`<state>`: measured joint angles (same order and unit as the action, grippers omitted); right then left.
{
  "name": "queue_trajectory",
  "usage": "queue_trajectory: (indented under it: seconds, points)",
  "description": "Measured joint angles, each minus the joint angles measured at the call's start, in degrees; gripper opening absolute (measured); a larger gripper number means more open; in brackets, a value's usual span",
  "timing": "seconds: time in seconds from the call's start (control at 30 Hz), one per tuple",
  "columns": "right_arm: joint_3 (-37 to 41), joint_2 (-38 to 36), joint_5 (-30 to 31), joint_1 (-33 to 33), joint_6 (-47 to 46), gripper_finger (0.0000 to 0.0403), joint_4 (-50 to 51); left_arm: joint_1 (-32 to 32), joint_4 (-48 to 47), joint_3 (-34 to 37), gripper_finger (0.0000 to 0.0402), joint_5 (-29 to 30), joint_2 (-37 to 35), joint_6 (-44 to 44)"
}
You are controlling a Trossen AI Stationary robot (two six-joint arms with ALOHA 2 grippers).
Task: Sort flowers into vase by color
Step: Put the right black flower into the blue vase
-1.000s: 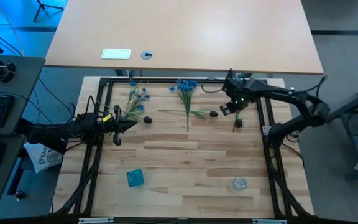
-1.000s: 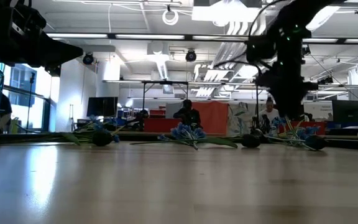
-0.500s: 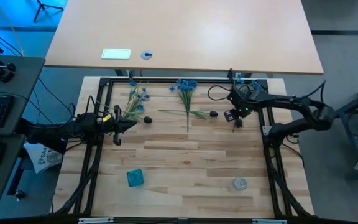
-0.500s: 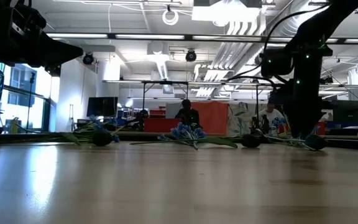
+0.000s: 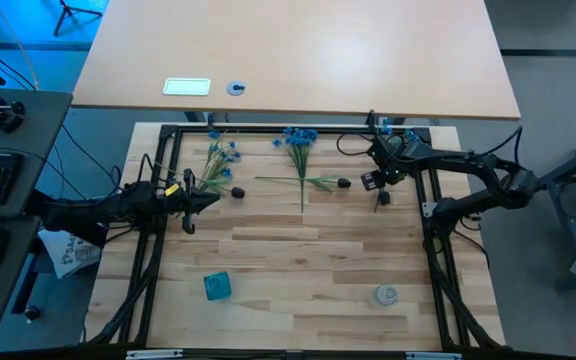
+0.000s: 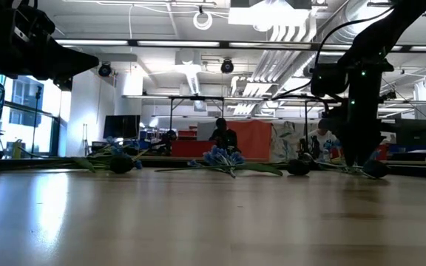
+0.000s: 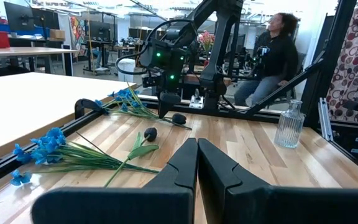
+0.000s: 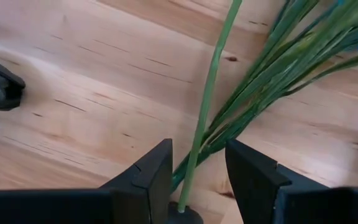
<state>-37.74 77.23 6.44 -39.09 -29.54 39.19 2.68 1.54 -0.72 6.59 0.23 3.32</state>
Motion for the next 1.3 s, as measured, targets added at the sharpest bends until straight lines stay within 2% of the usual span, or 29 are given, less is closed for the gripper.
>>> queue_trajectory:
  seconds: [0.23,0.37,0.53,0.77,0.93,1.13,1.23,1.3]
  points:
    - [-4.0,0.0,-6.0,0.6,-1.0,0.0144,-1.1,0.0,0.0,0.0,0.0,0.0,0.0,0.0]
    - [-8.7,0.0,-4.6,0.7,1.1,0.0144,-1.3,0.0,0.0,0.0,0.0,0.0,0.0,0.0]
    - [-10.2,0.9,2.6,-1.1,3.0,0.0144,-0.2,0.0,0.0,0.0,0.0,0.0,0.0,0.0]
    - [-10.2,9.5,-0.5,-4.5,5.1,0.0144,-0.6,0.0,0.0,0.0,0.0,0.0,0.0,0.0]
    - [-10.2,15.6,1.8,-4.8,6.0,0.0144,-0.6,0.0,0.0,0.0,0.0,0.0,0.0,0.0]
    - [-10.5,18.0,2.3,-4.0,6.2,0.0143,-1.4,0.0,0.0,0.0,0.0,0.0,0.0,0.0]
    - [-10.3,17.3,2.7,-2.8,7.5,0.0114,-2.1,0.0,0.0,0.0,0.0,0.0,0.0,0.0]
    - [-10.1,16.1,2.7,-2.0,7.5,0.0067,-2.6,0.0,0.0,0.0,0.0,0.0,0.0,0.0]
